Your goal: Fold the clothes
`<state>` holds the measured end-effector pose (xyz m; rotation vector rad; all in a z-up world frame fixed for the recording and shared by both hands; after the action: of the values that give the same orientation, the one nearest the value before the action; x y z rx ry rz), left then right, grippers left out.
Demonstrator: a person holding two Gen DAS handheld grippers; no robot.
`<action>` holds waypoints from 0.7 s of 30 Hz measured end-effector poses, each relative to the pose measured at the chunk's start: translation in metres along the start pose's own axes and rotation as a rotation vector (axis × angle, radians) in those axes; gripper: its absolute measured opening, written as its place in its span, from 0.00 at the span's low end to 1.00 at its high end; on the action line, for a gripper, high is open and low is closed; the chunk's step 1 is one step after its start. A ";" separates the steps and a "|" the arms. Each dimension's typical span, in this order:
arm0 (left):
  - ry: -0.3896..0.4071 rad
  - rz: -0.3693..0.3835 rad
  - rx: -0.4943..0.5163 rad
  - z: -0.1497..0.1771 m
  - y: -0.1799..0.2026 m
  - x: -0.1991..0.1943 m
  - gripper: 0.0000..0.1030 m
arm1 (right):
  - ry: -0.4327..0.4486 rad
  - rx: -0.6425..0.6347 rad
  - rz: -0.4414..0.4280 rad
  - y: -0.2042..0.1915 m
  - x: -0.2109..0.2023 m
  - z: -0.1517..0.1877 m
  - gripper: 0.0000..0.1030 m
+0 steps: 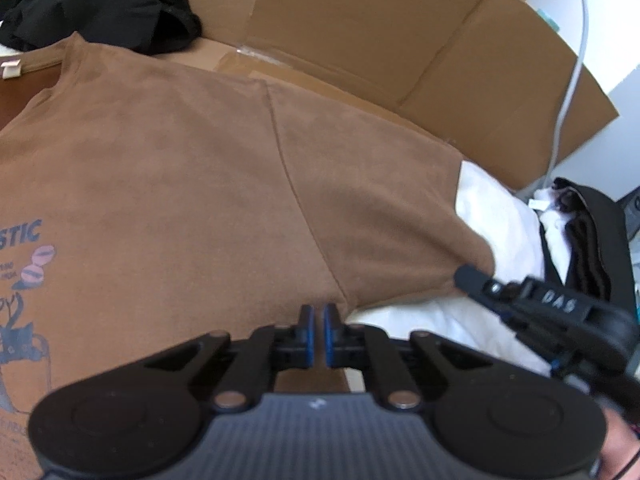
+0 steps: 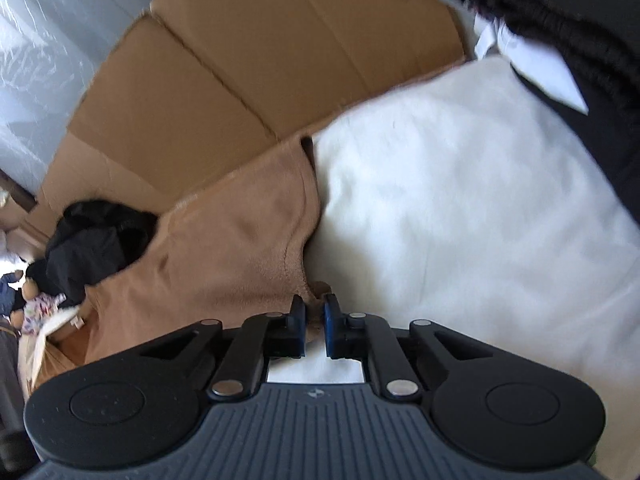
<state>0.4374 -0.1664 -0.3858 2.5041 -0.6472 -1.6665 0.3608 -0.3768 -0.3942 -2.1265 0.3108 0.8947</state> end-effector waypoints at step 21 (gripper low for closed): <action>-0.019 0.010 -0.018 -0.004 -0.005 0.027 0.03 | 0.047 -0.160 -0.208 -0.051 -0.031 -0.004 0.09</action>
<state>0.4513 -0.1723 -0.4093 2.4718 -0.6416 -1.6868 0.3654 -0.3482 -0.3421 -2.2807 0.0408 0.7708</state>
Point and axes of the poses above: each gripper's, at about its wrist camera, not at the fingertips, and x roughly the way its jaws point, y to its right, z to its underside, the point moved 4 cm from there along x, roughly the way its jaws point, and after that the axes turned 4 degrees about x, right-handed, at the moved point
